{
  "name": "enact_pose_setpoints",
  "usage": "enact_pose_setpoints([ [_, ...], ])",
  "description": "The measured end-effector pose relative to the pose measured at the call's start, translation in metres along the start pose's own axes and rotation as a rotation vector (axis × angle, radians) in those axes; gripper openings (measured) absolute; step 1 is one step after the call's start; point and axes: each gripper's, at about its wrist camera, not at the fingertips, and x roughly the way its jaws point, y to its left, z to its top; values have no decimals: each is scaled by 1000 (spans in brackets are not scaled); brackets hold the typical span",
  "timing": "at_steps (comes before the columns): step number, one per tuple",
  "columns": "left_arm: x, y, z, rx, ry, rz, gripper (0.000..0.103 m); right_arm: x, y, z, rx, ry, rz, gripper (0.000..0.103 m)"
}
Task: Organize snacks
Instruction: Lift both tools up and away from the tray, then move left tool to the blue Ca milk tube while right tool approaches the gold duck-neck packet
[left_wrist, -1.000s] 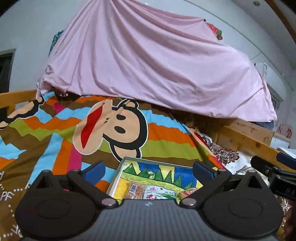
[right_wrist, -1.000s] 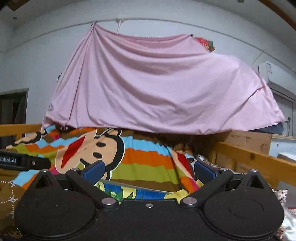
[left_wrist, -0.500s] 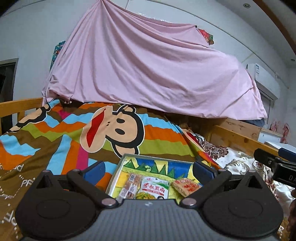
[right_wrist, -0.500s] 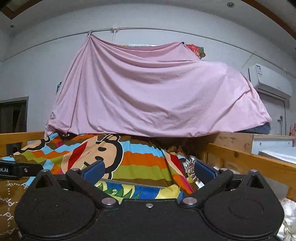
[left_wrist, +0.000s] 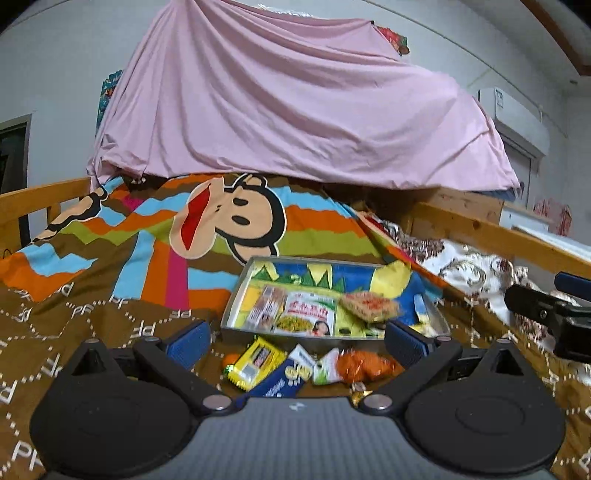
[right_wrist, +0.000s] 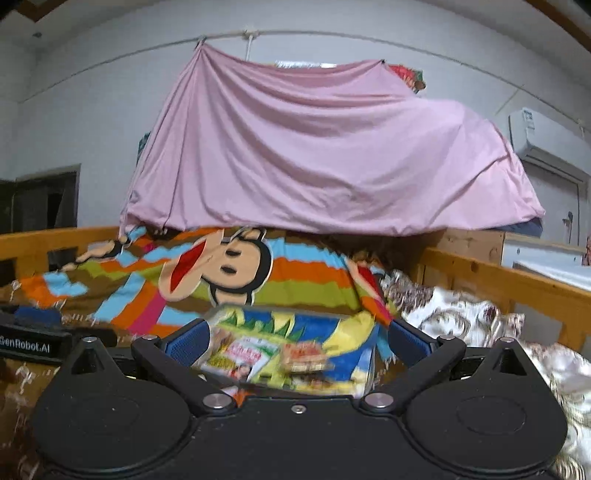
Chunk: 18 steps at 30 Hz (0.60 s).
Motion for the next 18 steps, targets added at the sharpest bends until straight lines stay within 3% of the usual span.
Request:
enact_pose_setpoints([
  [14, -1, 5, -37, 28, 182, 40, 103, 4, 30, -47, -5, 225, 78, 102],
  [18, 8, 5, -45, 53, 266, 60, 102, 11, 34, -58, -7, 281, 96, 102],
])
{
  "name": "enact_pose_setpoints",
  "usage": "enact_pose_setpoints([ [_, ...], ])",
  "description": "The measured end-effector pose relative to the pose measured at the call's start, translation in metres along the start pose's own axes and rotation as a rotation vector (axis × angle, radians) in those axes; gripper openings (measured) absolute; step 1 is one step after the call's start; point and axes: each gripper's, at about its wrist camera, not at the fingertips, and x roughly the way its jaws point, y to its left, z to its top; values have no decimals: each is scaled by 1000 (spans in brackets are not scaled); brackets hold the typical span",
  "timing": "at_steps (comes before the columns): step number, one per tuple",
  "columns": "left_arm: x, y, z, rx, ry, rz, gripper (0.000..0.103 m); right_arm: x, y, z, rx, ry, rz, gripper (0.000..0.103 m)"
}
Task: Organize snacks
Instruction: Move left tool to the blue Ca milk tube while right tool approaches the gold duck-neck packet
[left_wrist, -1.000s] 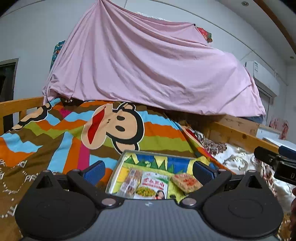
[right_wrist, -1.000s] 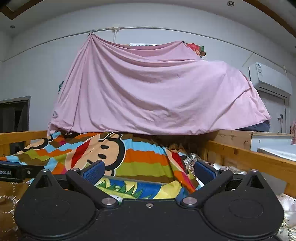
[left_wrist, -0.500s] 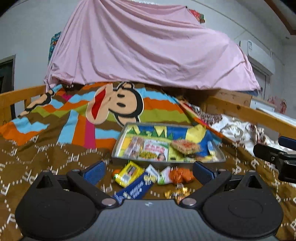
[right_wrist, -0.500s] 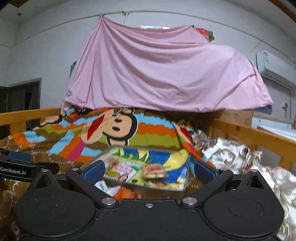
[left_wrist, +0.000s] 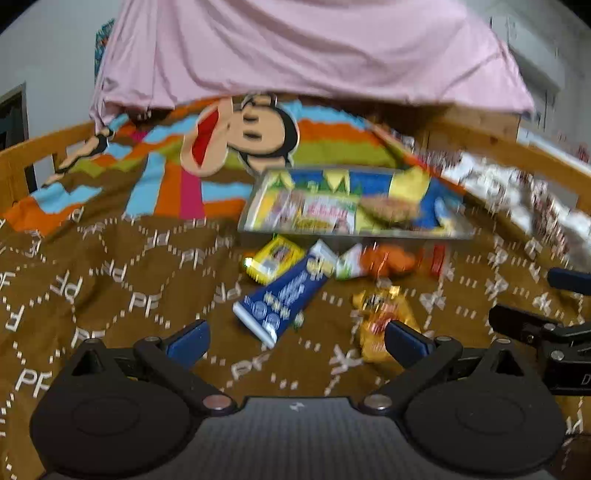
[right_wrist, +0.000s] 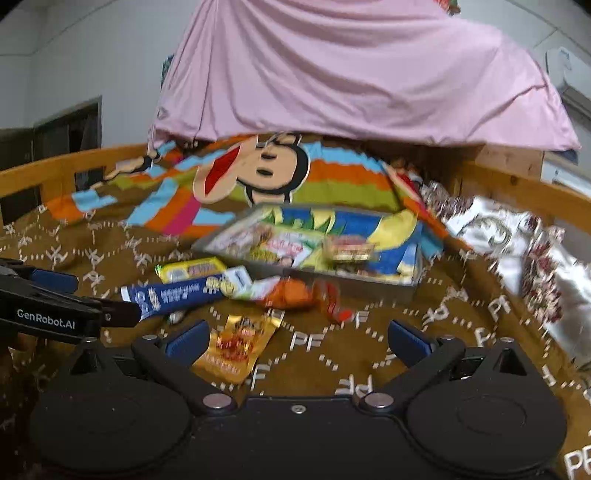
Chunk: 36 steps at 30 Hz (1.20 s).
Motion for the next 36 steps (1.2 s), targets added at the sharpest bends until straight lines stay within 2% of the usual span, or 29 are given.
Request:
enact_pose_setpoints([
  [4, 3, 2, -5, 1, 31, 0, 102, 9, 3, -5, 1, 35, 18, 102],
  [17, 15, 8, 5, 26, 61, 11, 102, 30, 6, -13, 15, 107, 34, 102],
  [28, 40, 9, 30, 130, 101, 30, 102, 65, 20, -12, -23, 132, 67, 102],
  [36, 56, 9, 45, 227, 83, 42, 102, 90, 39, -6, -51, 160, 86, 102],
])
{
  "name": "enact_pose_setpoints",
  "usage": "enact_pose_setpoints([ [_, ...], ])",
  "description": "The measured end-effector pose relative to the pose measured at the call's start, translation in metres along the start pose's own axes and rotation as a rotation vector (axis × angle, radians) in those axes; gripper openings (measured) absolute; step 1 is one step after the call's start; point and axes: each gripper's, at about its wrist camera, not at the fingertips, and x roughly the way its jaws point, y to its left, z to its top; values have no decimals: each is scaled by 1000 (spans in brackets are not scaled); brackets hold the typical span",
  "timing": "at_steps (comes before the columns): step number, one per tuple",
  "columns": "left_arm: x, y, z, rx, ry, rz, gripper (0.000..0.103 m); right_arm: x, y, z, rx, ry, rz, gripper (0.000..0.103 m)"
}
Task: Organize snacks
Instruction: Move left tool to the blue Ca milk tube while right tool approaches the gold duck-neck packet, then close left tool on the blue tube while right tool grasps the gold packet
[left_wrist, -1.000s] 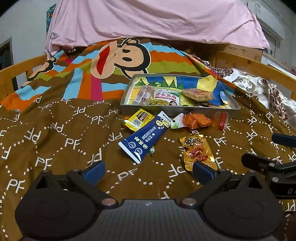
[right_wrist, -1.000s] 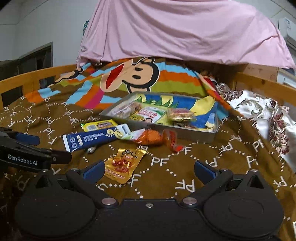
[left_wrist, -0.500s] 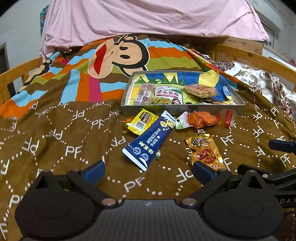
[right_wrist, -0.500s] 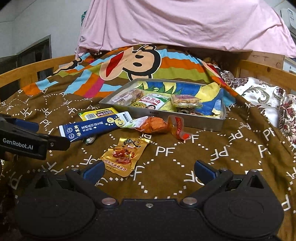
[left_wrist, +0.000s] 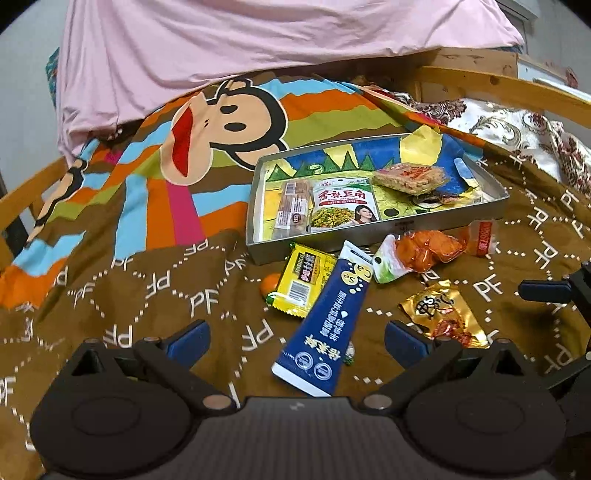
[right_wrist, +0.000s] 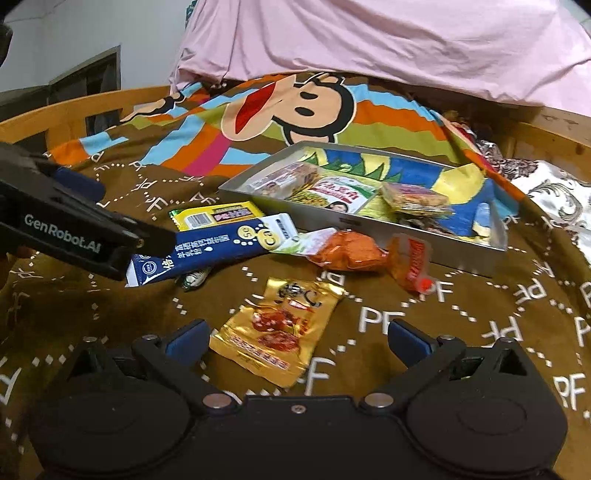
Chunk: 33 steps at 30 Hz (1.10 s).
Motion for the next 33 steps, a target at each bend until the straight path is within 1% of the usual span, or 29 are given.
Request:
enact_pose_setpoints([
  [4, 11, 4, 0, 31, 21, 8, 102, 14, 12, 6, -11, 27, -3, 102],
  [8, 19, 10, 1, 37, 37, 10, 102, 29, 19, 10, -17, 52, -44, 102],
  [10, 22, 14, 1, 36, 37, 6, 102, 40, 23, 10, -27, 85, -65, 102],
  [13, 25, 17, 3, 44, 36, -21, 102, 52, 25, 8, -24, 115, -75, 102],
  [15, 26, 17, 3, 61, 35, -65, 102, 55, 25, 7, -28, 117, -72, 102],
  [17, 26, 14, 3, 71, 30, -104, 102, 54, 23, 6, -30, 114, -55, 97],
  [21, 34, 7, 6, 73, 60, -159, 102, 50, 17, 6, -39, 113, -26, 90],
  [23, 40, 4, 8, 65, 81, -173, 102, 46, 13, 5, -47, 116, -12, 82],
  [26, 49, 0, 10, 57, 119, -178, 97, 38, 8, 5, -74, 119, 14, 74],
  [27, 52, -1, 9, 57, 135, -181, 94, 36, 6, 5, -84, 121, 23, 73],
  [28, 55, -3, 9, 56, 153, -182, 88, 32, 3, 5, -94, 123, 36, 70],
  [29, 58, -4, 9, 51, 173, -181, 85, 28, 0, 4, -102, 124, 46, 69],
  [31, 63, -4, 7, 37, 206, -178, 75, 20, -6, 2, -120, 128, 60, 65],
  [33, 66, -4, 5, 28, 214, -165, 69, 13, -13, 0, -130, 128, 71, 63],
])
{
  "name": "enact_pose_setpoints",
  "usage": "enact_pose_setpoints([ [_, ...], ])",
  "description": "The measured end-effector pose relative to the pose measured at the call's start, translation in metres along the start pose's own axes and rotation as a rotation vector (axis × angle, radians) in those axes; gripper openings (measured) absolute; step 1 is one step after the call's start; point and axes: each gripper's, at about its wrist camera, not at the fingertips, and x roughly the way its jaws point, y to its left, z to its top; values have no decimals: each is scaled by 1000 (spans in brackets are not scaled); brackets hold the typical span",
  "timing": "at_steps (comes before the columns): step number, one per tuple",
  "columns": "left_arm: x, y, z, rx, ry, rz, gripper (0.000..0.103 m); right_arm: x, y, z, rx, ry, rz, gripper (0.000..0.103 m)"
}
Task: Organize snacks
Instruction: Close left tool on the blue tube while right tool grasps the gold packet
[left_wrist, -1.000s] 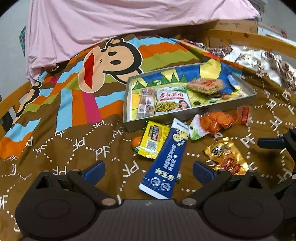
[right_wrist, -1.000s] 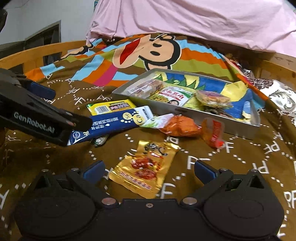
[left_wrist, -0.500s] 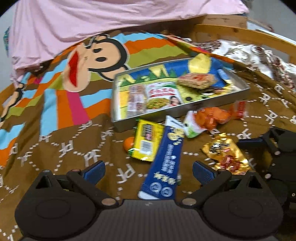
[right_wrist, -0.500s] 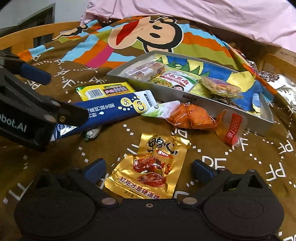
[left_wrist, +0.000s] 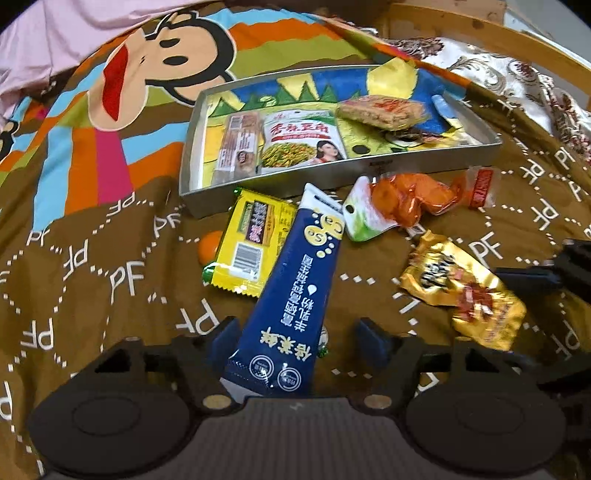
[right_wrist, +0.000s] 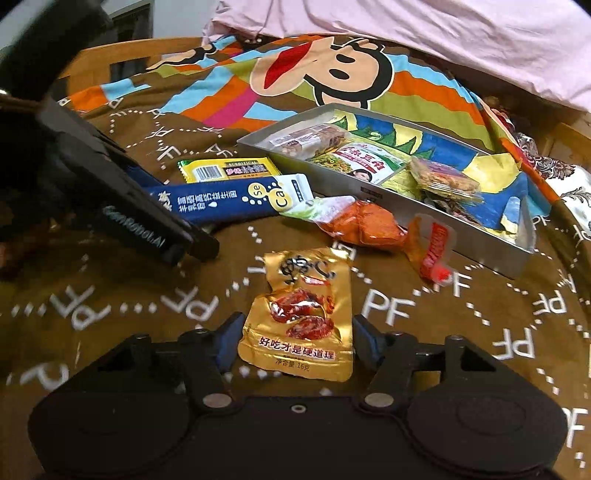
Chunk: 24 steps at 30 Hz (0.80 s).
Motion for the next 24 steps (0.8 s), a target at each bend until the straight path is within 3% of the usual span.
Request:
enact_pose_setpoints([
  [6, 0, 0, 1, -10, 5, 38, 53, -9, -3, -9, 12, -25, 10, 59],
  [10, -1, -3, 1, -2, 3, 49, 52, -6, -8, -10, 46, -53, 28, 72],
  [14, 0, -8, 1, 25, 4, 62, 52, 3, -15, -5, 74, -75, 45, 78],
  [19, 5, -8, 7, 35, 6, 57, 53, 19, -23, 1, 93, -97, 85, 84],
  [24, 11, -8, 11, 37, 12, 52, 52, 28, -24, 0, 97, -92, 107, 83],
])
